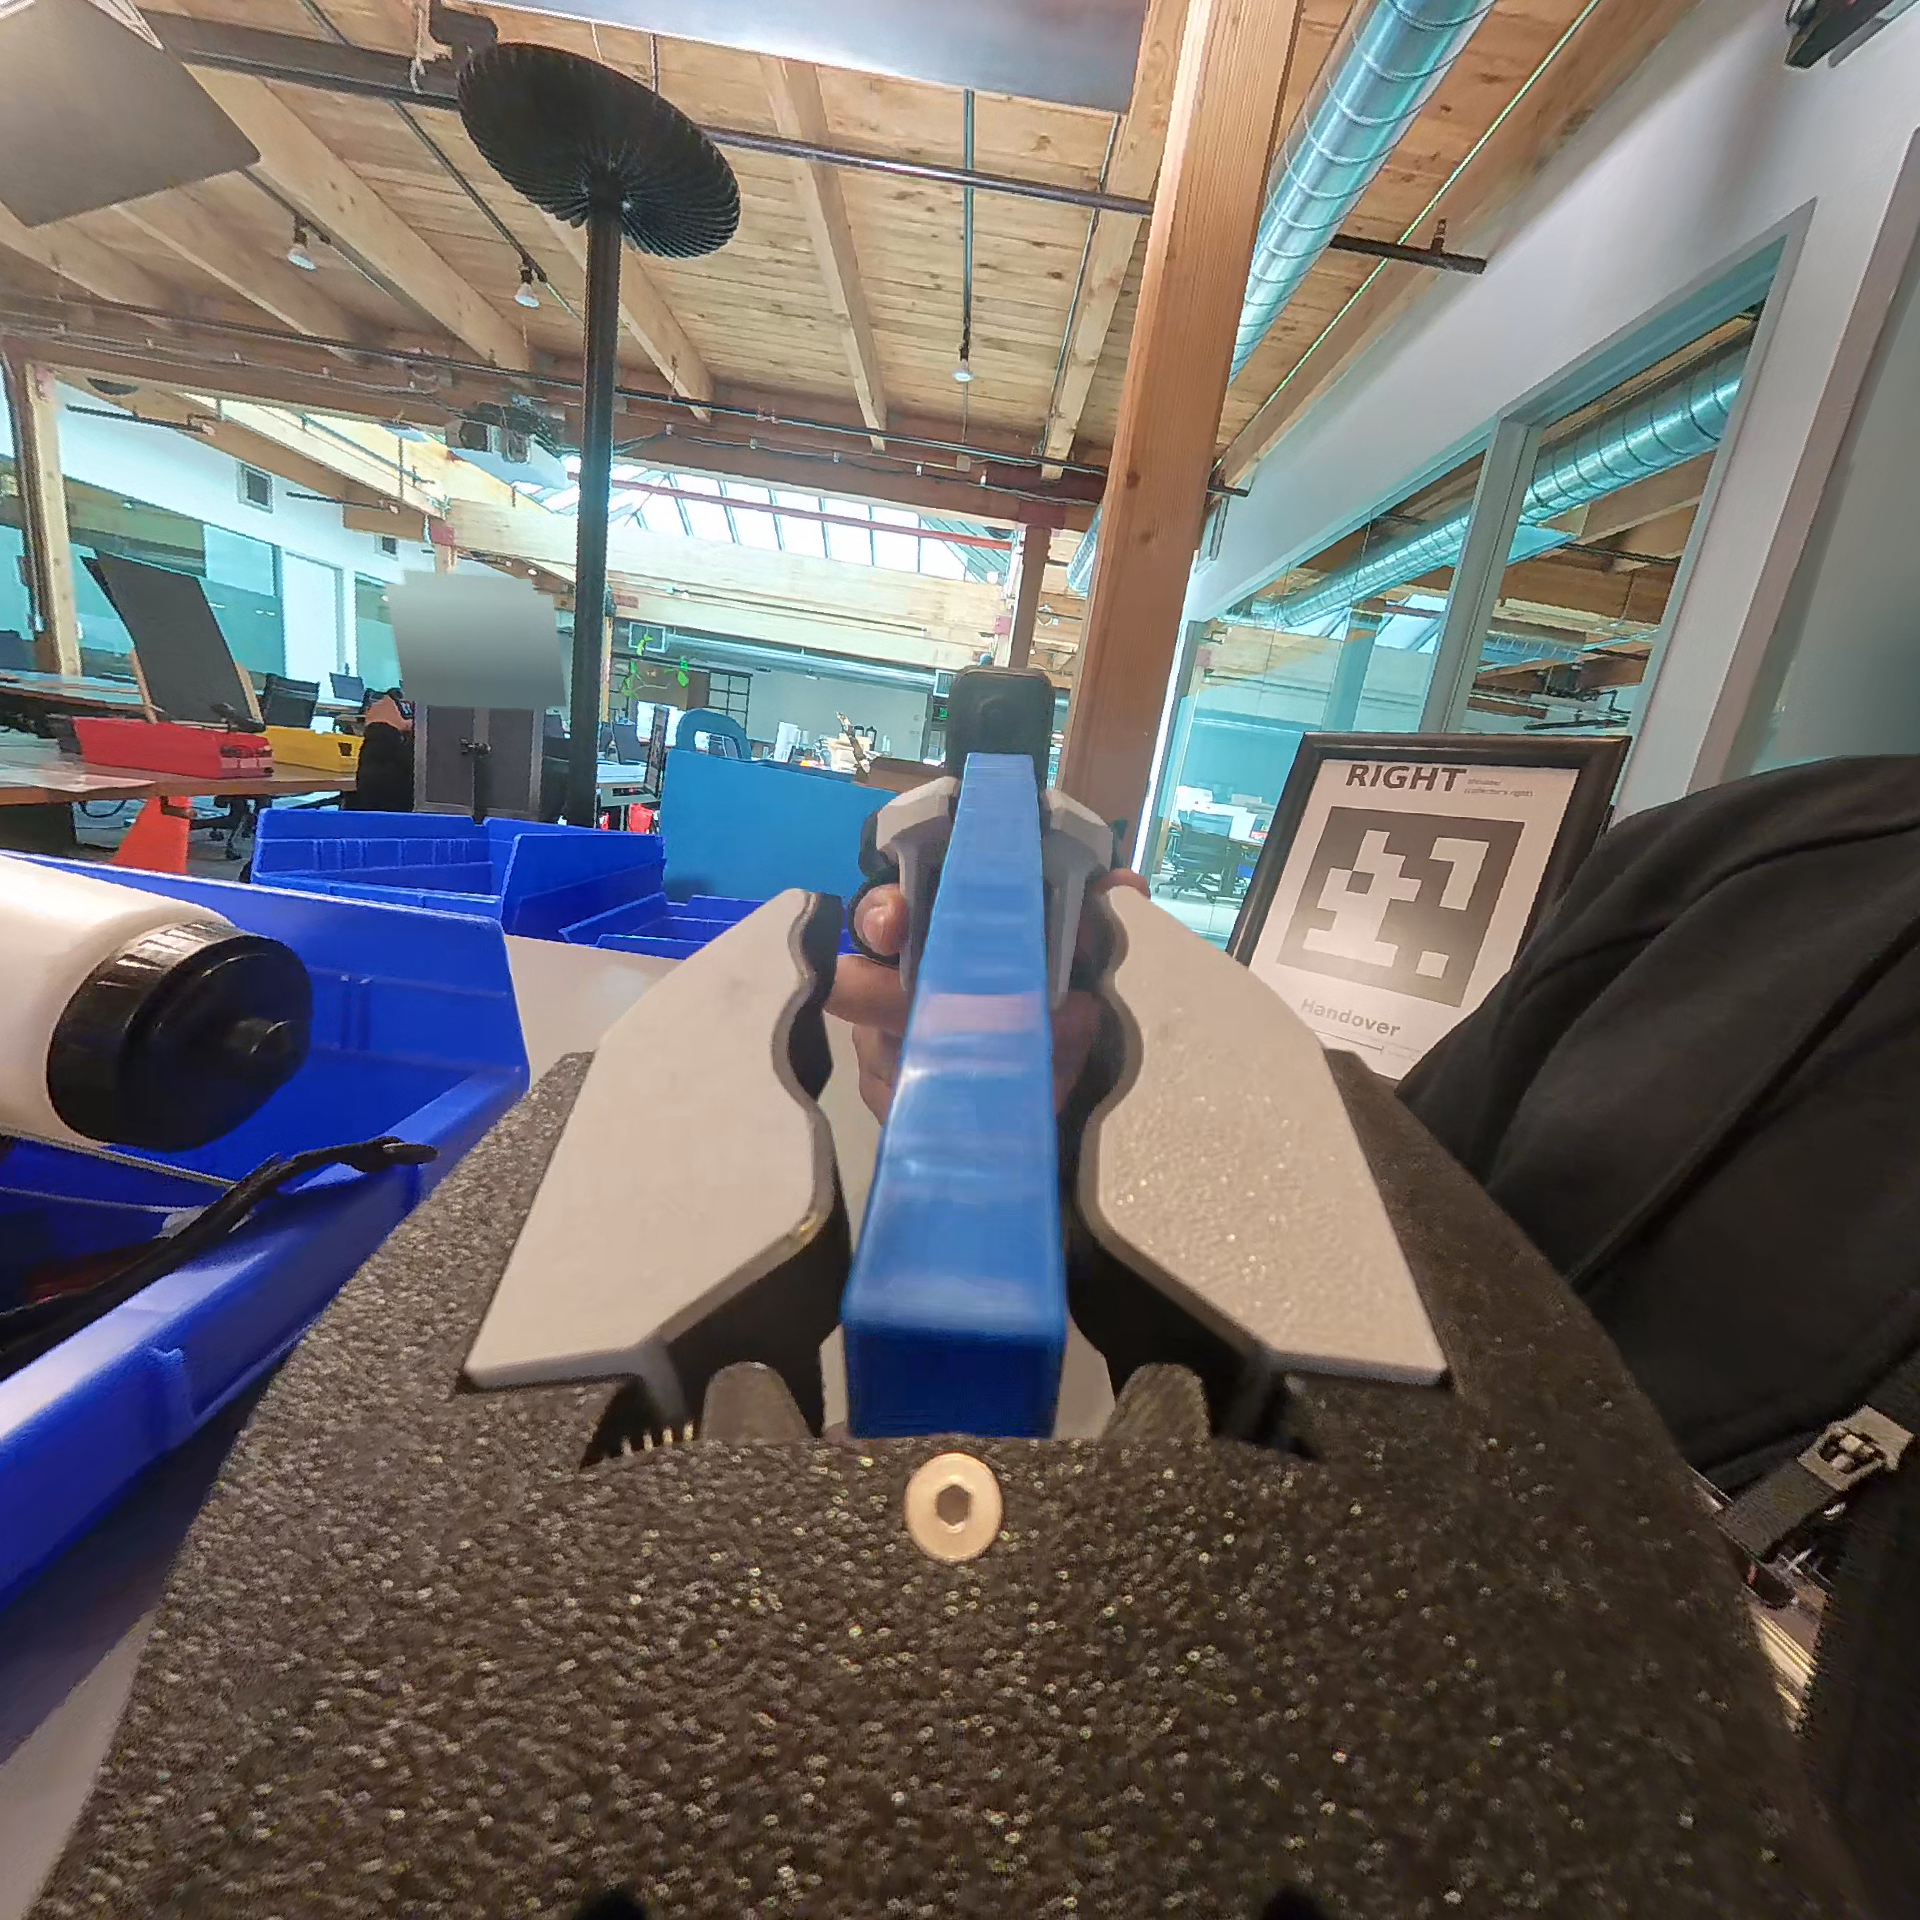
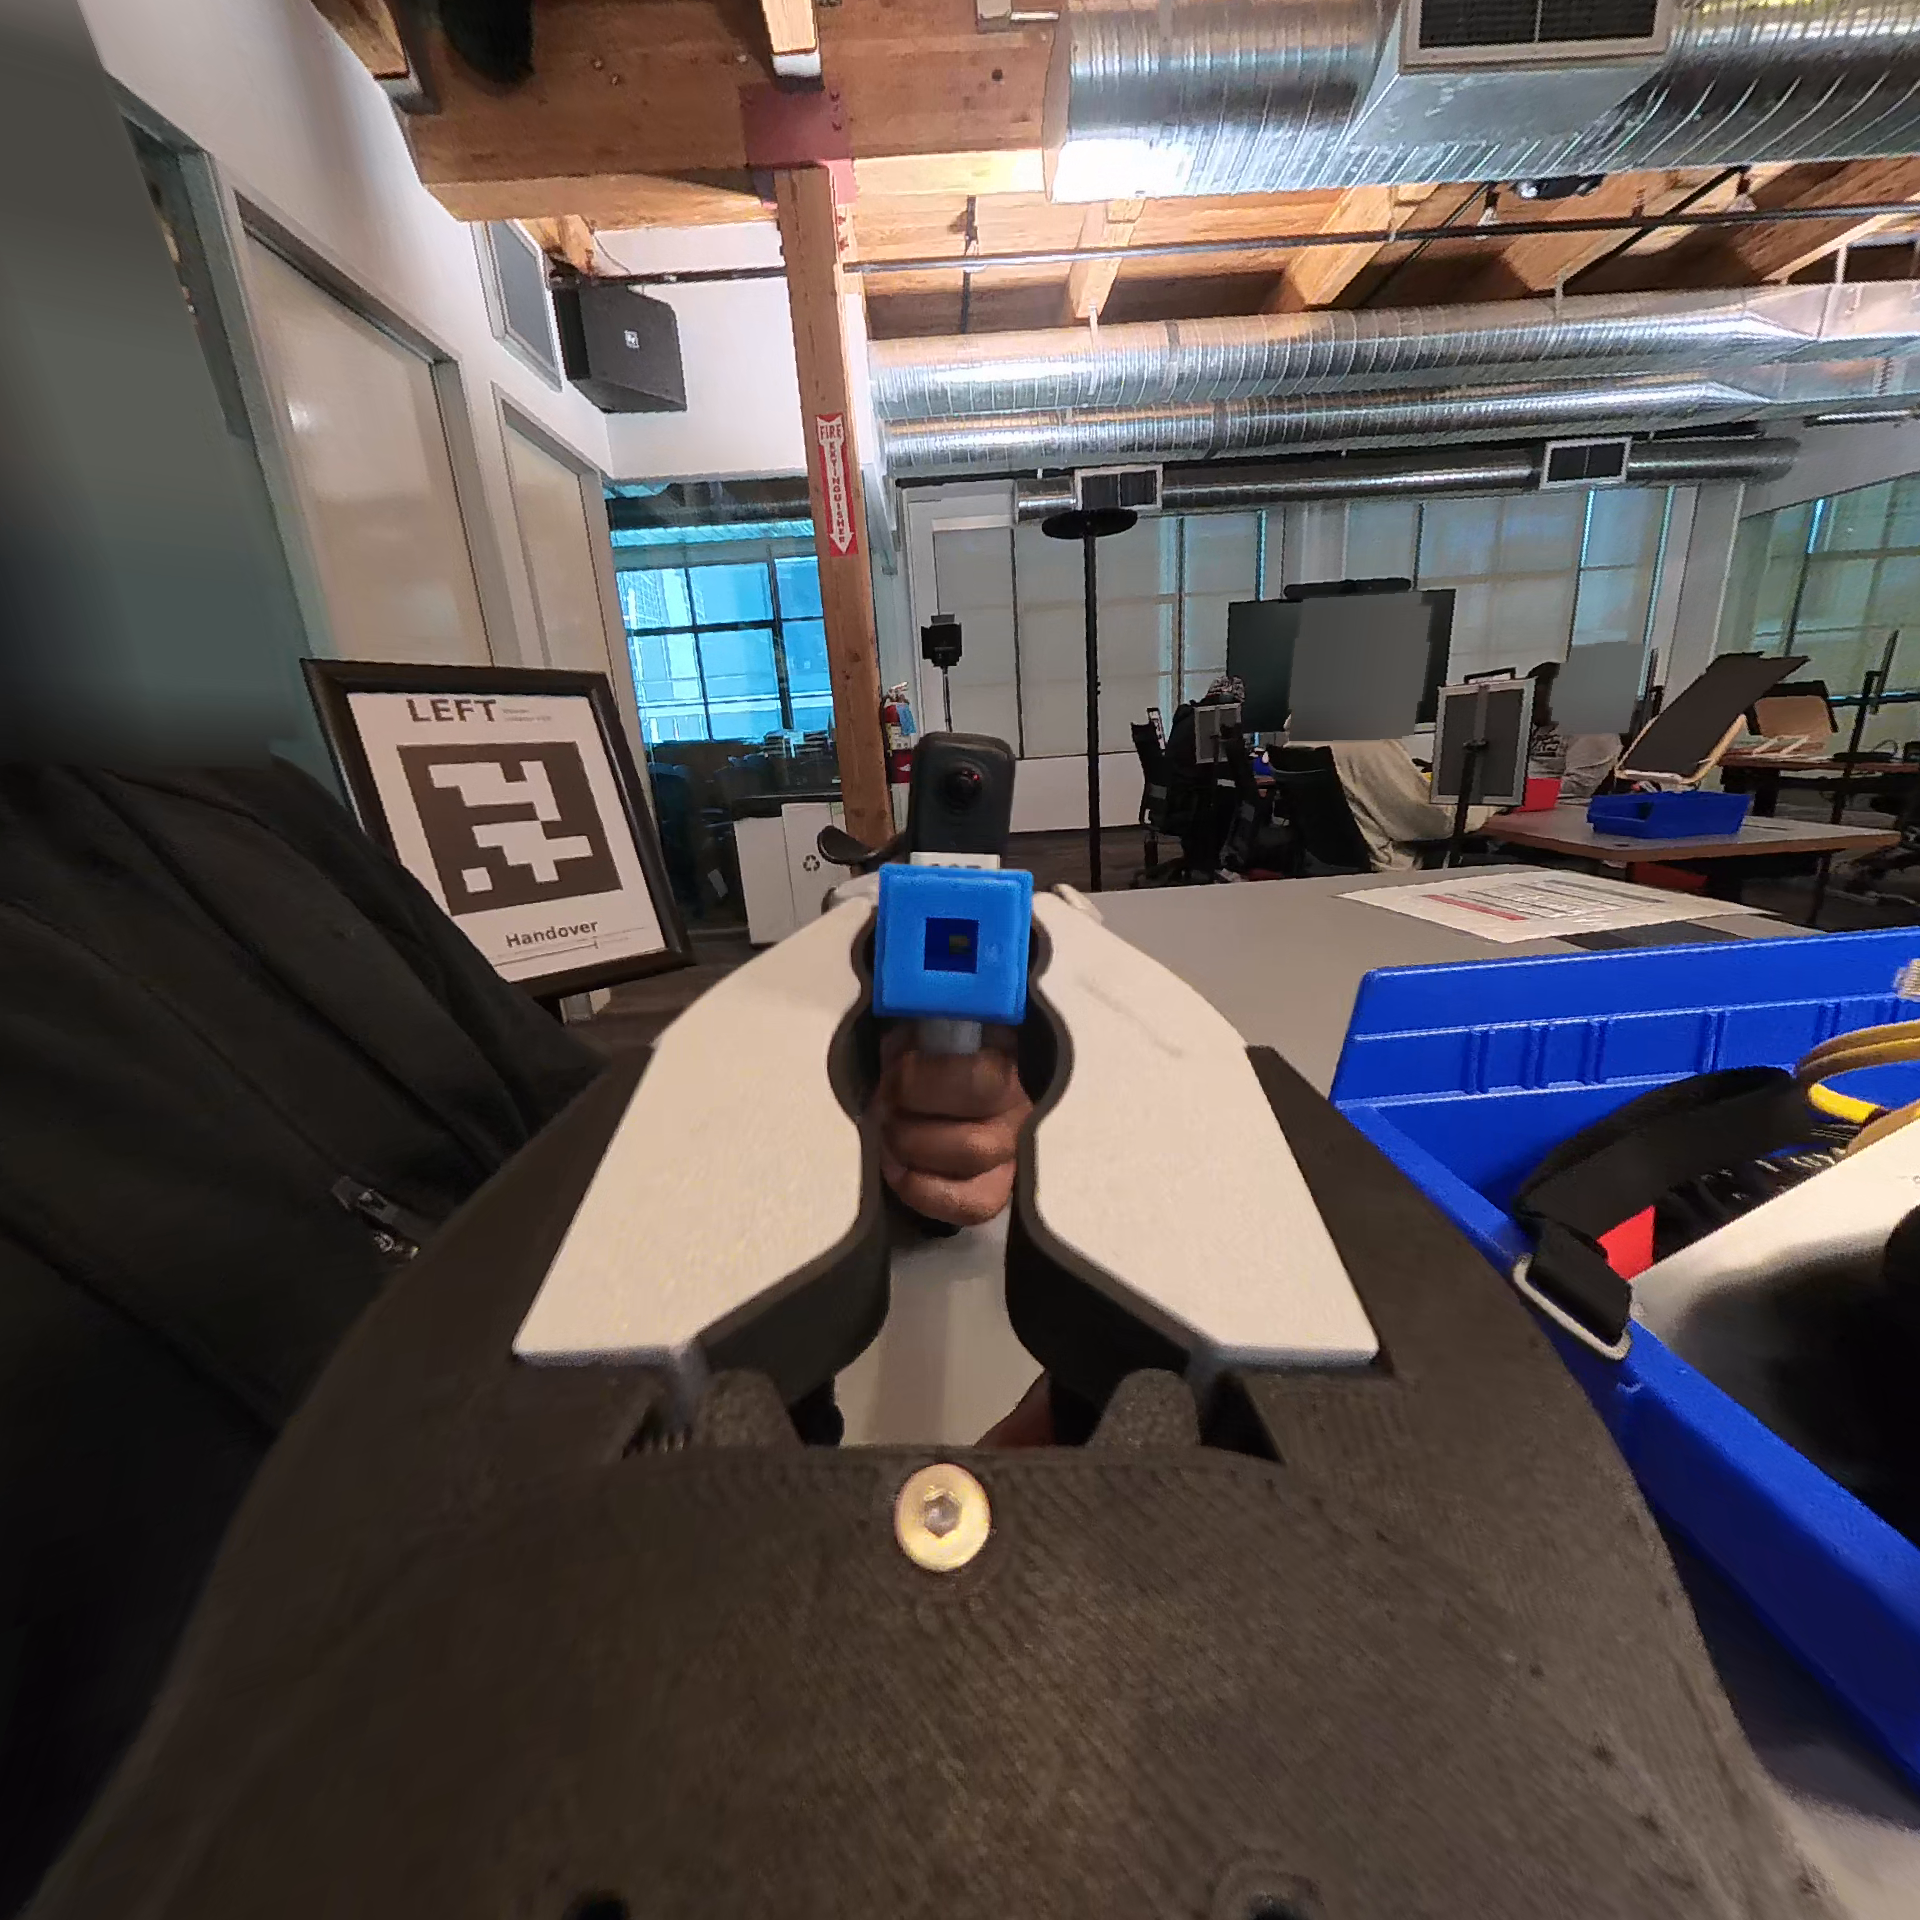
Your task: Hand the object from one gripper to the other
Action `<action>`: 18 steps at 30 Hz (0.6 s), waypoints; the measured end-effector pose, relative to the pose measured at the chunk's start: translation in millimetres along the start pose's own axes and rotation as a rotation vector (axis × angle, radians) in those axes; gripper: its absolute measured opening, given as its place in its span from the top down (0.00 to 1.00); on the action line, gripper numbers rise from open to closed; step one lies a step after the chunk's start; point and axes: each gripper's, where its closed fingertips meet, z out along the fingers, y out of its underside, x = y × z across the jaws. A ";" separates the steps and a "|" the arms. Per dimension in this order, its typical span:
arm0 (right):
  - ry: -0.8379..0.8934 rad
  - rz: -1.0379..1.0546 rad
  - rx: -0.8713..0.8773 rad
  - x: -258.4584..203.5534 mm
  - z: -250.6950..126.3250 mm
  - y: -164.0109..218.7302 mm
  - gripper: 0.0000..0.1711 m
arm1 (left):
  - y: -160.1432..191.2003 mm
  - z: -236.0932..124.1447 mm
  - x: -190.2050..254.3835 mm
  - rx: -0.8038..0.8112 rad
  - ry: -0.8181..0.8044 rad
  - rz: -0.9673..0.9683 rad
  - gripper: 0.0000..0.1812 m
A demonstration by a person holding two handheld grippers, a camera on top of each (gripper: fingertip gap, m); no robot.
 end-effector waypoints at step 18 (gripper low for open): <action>0.055 0.015 0.045 8.0 -0.2 -4.2 0.85 | 15.0 5.5 1.2 -0.099 -0.028 0.099 0.77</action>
